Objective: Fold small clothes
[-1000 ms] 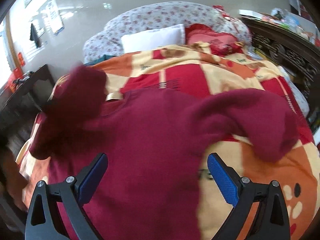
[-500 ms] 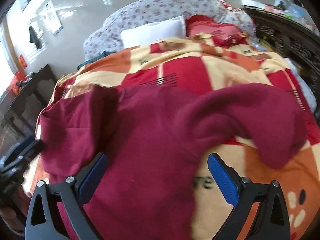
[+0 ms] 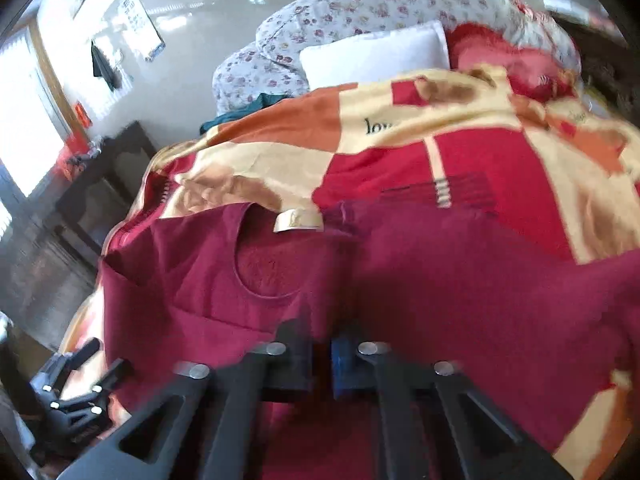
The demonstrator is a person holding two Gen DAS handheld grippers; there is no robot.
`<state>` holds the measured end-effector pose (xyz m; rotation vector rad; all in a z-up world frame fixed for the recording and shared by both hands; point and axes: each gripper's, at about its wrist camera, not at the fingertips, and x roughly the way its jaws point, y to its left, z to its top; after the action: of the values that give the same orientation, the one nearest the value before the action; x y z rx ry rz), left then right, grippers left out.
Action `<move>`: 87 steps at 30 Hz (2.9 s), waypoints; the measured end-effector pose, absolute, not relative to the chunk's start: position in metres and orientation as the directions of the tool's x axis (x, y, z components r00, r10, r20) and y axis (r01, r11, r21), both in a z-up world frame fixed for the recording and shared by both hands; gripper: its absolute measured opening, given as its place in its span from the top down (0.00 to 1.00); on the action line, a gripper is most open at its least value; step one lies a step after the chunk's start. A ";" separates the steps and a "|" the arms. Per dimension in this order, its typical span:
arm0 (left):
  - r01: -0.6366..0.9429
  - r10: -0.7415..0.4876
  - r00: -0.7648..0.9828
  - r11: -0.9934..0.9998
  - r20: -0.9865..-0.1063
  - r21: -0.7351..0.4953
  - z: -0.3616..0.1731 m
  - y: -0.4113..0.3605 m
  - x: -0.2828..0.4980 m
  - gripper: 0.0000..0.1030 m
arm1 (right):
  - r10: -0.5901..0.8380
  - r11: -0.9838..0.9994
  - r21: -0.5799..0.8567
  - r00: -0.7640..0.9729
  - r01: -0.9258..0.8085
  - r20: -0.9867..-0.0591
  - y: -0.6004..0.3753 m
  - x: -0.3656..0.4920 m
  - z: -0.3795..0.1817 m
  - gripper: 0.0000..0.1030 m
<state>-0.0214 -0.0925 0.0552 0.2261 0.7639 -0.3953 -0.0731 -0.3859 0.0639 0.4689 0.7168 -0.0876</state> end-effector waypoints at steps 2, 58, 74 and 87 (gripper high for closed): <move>0.426 -0.260 0.668 0.902 -0.697 0.071 0.056 -0.092 -0.022 0.24 | 0.054 0.889 0.389 0.790 0.240 -0.611 -0.396 -0.092 0.073 0.93; 0.328 -0.145 0.685 0.937 -0.714 0.124 0.041 -0.091 -0.009 0.17 | 0.234 0.969 0.208 0.749 -0.130 -0.620 -0.297 -0.045 0.087 0.43; 0.315 -0.169 0.650 0.947 -0.741 0.061 0.024 -0.079 -0.003 0.11 | 0.129 0.990 0.132 0.732 -0.055 -0.669 -0.267 0.000 0.062 0.90; 0.407 -0.287 0.675 0.913 -0.680 0.019 0.067 -0.119 -0.041 0.11 | -0.108 0.964 0.086 0.665 0.252 -0.739 -0.373 -0.137 0.036 0.51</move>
<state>-0.0406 -0.1195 0.0667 0.1744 0.7326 -0.3926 -0.1366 -0.3725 0.0360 0.1872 0.8193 -0.2049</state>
